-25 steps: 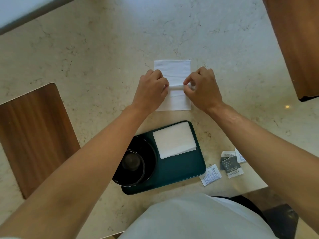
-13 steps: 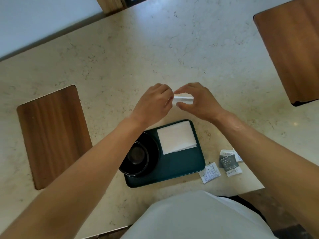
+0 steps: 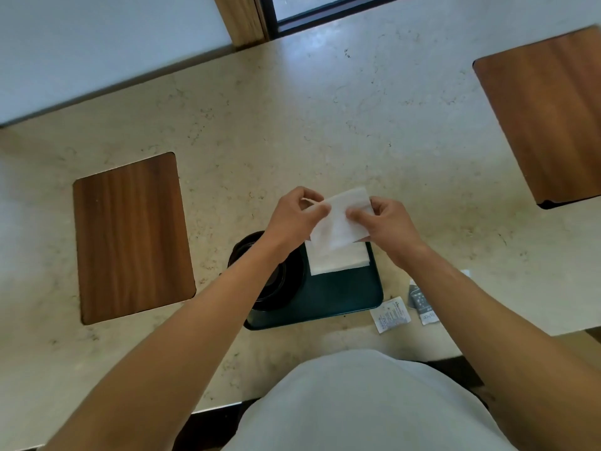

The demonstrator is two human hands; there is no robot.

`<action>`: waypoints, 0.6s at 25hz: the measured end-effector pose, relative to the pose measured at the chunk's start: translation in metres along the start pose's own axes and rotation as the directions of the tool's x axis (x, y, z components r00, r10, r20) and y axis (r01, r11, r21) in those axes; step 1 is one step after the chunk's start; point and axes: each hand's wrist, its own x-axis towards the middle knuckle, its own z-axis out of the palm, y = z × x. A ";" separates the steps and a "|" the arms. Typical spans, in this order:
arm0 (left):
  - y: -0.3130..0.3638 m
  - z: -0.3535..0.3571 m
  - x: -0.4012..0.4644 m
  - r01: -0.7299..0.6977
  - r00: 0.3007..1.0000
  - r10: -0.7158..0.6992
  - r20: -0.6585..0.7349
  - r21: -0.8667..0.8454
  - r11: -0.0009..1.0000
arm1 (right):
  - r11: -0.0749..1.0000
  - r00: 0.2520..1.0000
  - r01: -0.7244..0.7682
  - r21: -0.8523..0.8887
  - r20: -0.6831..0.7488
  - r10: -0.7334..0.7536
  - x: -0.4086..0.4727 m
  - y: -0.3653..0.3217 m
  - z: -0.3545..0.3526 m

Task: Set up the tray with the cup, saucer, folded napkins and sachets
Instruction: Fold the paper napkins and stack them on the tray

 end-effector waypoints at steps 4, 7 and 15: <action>-0.014 0.004 0.001 -0.087 0.996 0.077 0.045 0.279 0.956 | 0.990 0.988 -0.144 0.009 -0.046 0.144 -0.008 0.020 0.003; -0.021 0.005 0.006 -0.094 0.995 0.074 0.066 0.393 0.915 | 0.977 0.975 -0.211 0.018 -0.067 0.212 -0.012 0.029 0.003; -0.026 0.016 0.014 -0.133 0.989 0.048 0.142 0.684 0.717 | 0.946 0.965 -0.211 -0.248 -0.210 0.160 -0.016 0.043 0.004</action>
